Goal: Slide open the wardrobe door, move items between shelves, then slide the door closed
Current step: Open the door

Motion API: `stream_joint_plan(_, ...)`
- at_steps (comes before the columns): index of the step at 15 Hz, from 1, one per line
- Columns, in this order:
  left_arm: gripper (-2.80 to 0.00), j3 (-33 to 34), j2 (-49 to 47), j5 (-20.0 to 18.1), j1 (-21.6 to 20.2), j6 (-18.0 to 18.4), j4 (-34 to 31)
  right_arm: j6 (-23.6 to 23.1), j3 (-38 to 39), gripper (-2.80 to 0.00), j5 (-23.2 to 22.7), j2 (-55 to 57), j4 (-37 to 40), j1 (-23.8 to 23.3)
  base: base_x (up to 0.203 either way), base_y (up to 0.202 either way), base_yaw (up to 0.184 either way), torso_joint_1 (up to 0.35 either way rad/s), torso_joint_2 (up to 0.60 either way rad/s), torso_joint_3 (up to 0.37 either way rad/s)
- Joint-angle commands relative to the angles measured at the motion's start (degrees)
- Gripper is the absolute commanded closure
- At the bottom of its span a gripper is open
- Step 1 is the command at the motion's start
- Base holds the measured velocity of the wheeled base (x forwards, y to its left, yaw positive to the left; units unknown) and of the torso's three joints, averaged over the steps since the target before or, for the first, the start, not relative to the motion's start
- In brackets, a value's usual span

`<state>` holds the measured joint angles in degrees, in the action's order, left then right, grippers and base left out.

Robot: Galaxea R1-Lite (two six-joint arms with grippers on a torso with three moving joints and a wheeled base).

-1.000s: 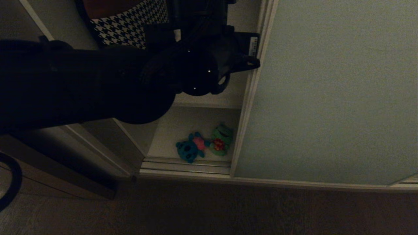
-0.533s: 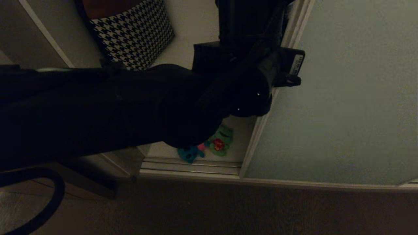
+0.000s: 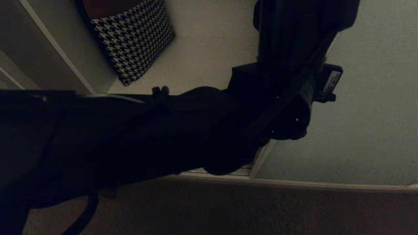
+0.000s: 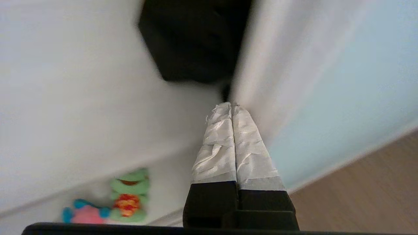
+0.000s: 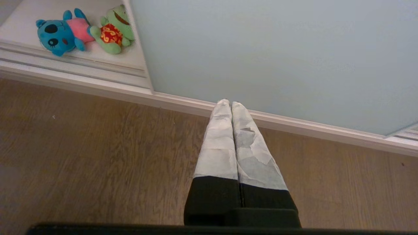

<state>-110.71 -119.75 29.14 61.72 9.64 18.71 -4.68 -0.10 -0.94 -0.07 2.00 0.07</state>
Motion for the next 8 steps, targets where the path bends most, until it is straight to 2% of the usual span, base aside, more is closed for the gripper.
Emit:
stream_joint_plan(1,0.00,0.0,-1.4,0.1,1.1,0.0,0.3,-0.1,0.0,0.00,0.0,0.0,0.0,0.0,0.000,0.000,0.000,0.000,0.00,0.000)
stream_joint_plan(5,0.00,-0.1,1.1,1.2,0.3,0.0,2.2,-0.1,0.0,0.00,0.0,0.0,0.0,0.0,0.000,0.000,0.000,0.000,0.00,0.000)
stream_joint_plan(8,0.00,0.1,8.9,3.2,-4.7,0.0,1.8,-0.1,0.0,0.00,0.0,0.0,0.0,0.0,0.000,0.000,0.000,0.000,0.00,0.000)
